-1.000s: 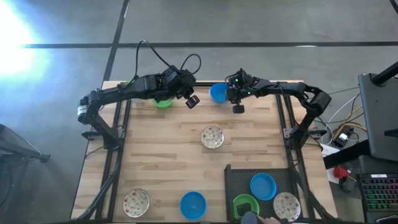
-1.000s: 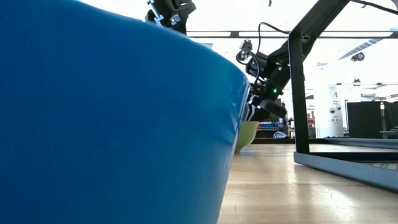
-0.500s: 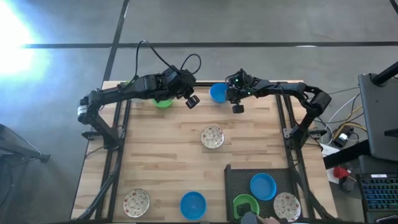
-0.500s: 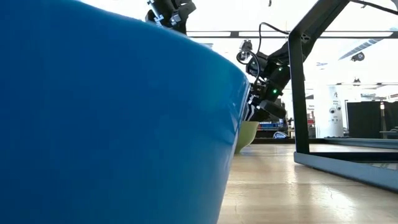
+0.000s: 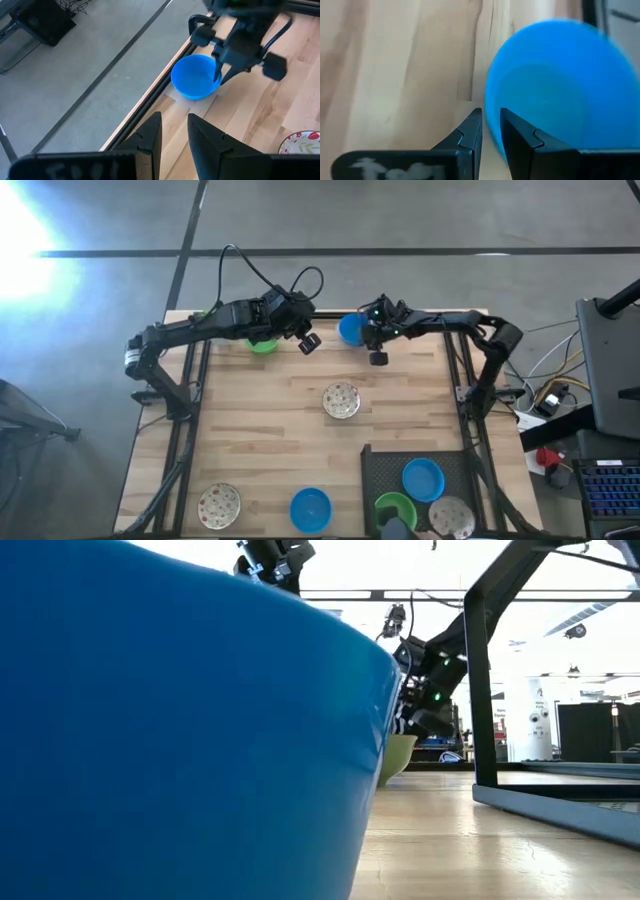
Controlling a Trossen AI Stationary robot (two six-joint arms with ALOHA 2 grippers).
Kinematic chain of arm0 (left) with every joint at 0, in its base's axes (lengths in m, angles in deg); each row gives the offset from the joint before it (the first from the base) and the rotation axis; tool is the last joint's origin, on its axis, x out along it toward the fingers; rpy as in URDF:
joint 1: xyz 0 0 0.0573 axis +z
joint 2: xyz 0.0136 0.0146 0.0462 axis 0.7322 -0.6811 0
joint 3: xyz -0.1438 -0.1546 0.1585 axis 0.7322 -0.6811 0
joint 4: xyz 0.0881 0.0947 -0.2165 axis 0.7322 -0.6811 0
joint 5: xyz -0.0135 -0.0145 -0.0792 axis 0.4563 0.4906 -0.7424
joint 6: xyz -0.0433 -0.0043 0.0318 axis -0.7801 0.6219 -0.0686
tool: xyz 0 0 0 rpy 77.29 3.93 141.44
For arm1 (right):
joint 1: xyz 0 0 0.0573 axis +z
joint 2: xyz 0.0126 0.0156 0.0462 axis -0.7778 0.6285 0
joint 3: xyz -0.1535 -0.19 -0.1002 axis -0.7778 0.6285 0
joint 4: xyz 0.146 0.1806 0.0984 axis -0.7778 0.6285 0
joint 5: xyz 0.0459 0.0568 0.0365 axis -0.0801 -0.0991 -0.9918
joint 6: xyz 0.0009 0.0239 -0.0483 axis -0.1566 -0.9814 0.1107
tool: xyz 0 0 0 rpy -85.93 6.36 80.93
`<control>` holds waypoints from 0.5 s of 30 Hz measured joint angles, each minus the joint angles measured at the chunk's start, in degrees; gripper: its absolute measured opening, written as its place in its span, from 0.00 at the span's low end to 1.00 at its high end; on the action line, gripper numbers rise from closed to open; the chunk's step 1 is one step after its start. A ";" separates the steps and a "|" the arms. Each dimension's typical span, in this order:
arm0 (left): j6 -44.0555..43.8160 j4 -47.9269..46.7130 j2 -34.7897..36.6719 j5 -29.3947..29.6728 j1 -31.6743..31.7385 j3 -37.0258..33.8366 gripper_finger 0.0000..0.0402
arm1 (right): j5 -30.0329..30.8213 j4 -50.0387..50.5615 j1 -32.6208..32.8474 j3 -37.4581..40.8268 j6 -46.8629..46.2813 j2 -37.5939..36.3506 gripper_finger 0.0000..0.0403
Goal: Pick & Place Mini bowls
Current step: Stack the top blue bowl on top of the blue bowl on the shelf
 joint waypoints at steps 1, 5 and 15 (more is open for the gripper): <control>0.00 0.00 0.00 0.00 0.00 0.00 0.22 | 0.04 -0.24 0.02 -0.28 -0.43 1.03 0.16; 0.00 -0.02 0.06 0.00 0.00 0.00 0.22 | 0.12 -0.20 0.12 -2.27 -0.34 3.44 0.16; 0.00 0.15 1.44 0.06 0.00 0.02 0.22 | 1.92 3.83 0.18 -5.83 -1.42 3.76 0.04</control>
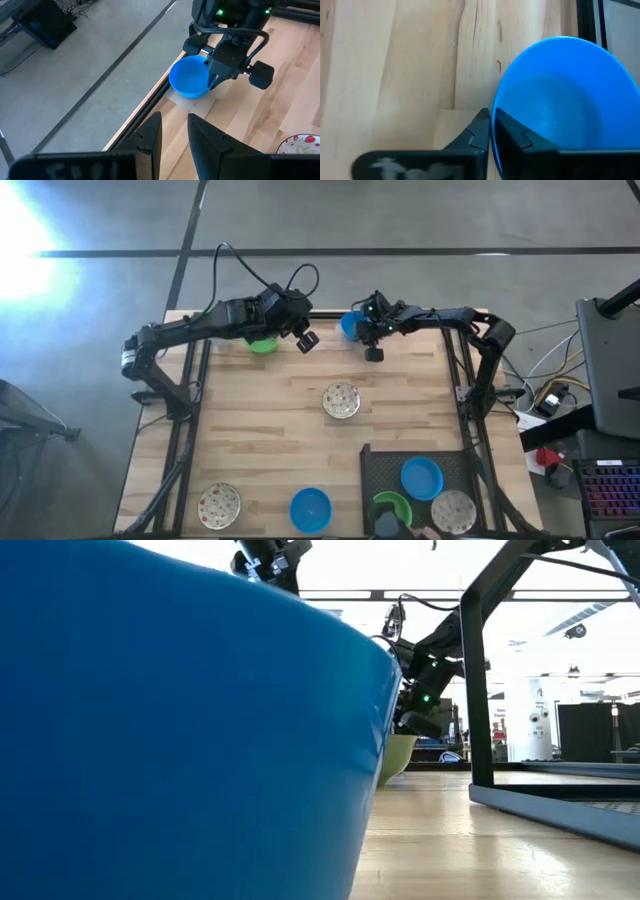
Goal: Pick & Place Mini bowls
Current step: Stack the top blue bowl on top of the blue bowl on the shelf
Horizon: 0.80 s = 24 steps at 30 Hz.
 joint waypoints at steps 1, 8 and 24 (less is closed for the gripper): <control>0.00 0.06 0.21 0.00 0.00 0.00 0.22 | 0.10 0.98 0.04 -0.52 -0.22 0.00 0.03; -0.13 0.36 1.89 0.13 0.02 0.02 0.22 | 1.51 6.88 0.09 -4.21 -0.82 -0.97 0.02; -0.08 0.25 2.29 0.14 -0.02 0.02 0.22 | 1.30 11.38 1.34 -4.46 -8.40 -10.84 0.02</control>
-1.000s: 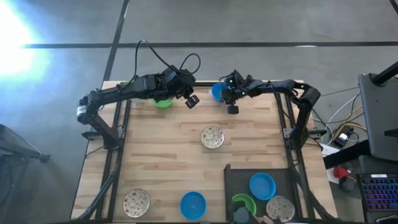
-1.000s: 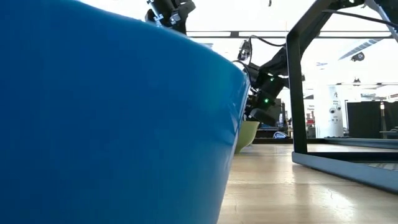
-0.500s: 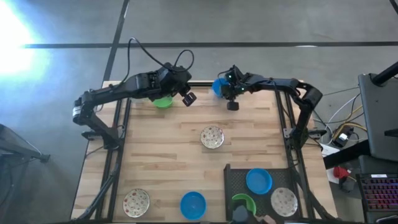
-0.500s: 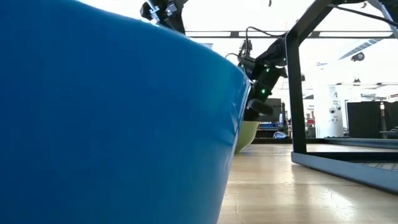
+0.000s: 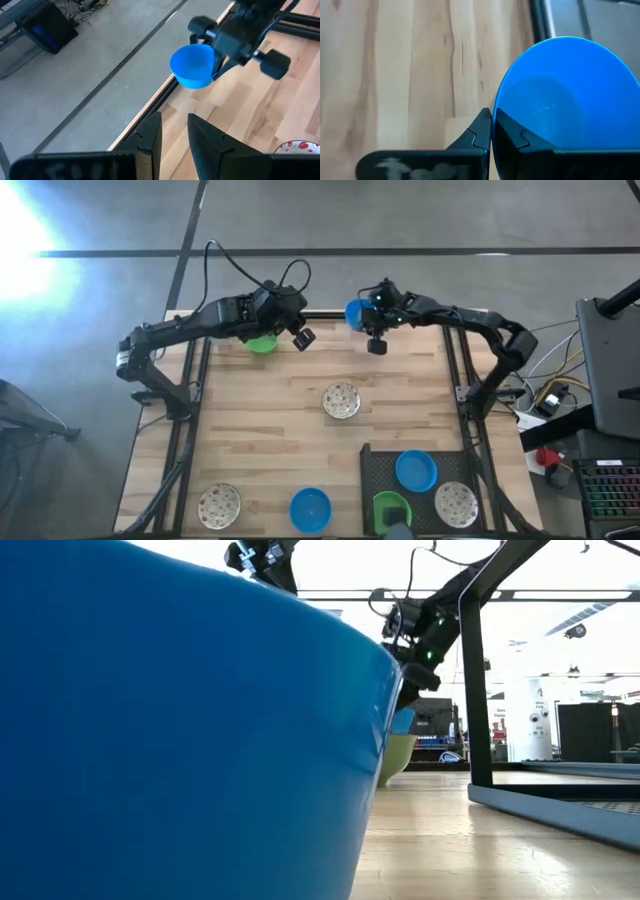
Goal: Pick & Place Mini bowls
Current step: Stack the top blue bowl on top of the blue bowl on the shelf
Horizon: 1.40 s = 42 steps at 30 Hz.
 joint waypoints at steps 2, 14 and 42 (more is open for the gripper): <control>0.06 -0.01 0.00 0.00 0.00 0.00 0.22 | -0.01 0.03 0.39 0.00 -1.43 -2.08 0.02; 0.29 -0.04 0.00 -0.02 0.00 0.00 0.22 | 7.56 17.31 7.13 0.00 -14.01 -19.06 0.02; 1.15 0.09 0.02 -9.49 -11.03 0.00 0.22 | 22.86 44.37 75.42 0.02 -72.90 -35.40 0.02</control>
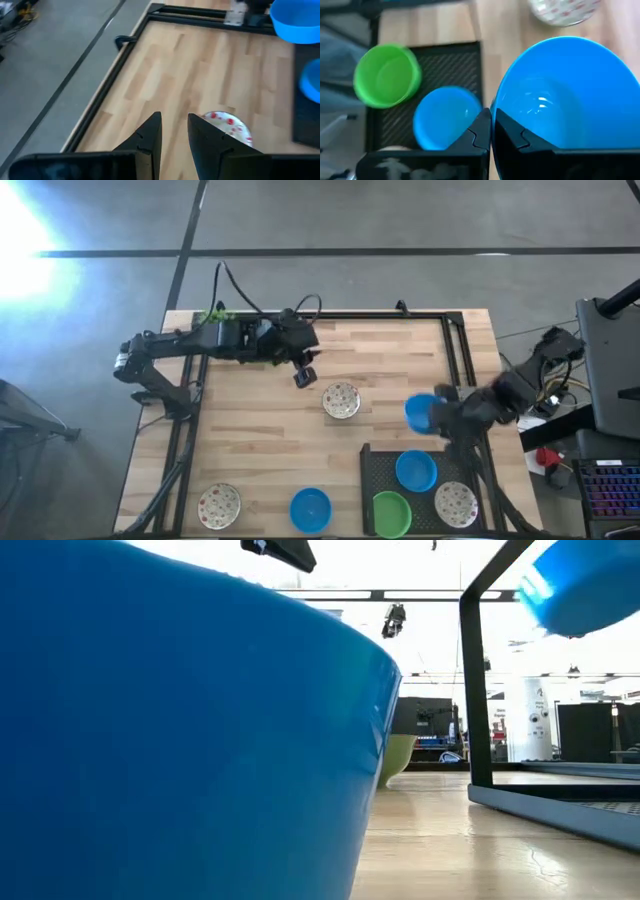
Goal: Pick & Place Mini bowls
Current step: Stack the top blue bowl on top of the blue bowl on the shelf
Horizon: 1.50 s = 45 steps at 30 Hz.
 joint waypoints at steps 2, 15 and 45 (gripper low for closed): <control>-0.62 0.26 0.00 0.00 -1.73 0.00 0.22 | 1.40 -0.02 5.26 0.00 -3.92 1.41 0.02; -0.54 3.52 -0.08 0.87 -5.60 -0.04 0.22 | 7.10 -7.15 17.82 0.02 -11.72 18.05 0.02; 0.83 2.85 -0.09 -1.53 -5.58 -0.04 0.22 | -0.62 -11.23 17.90 -4.22 -18.39 37.20 0.02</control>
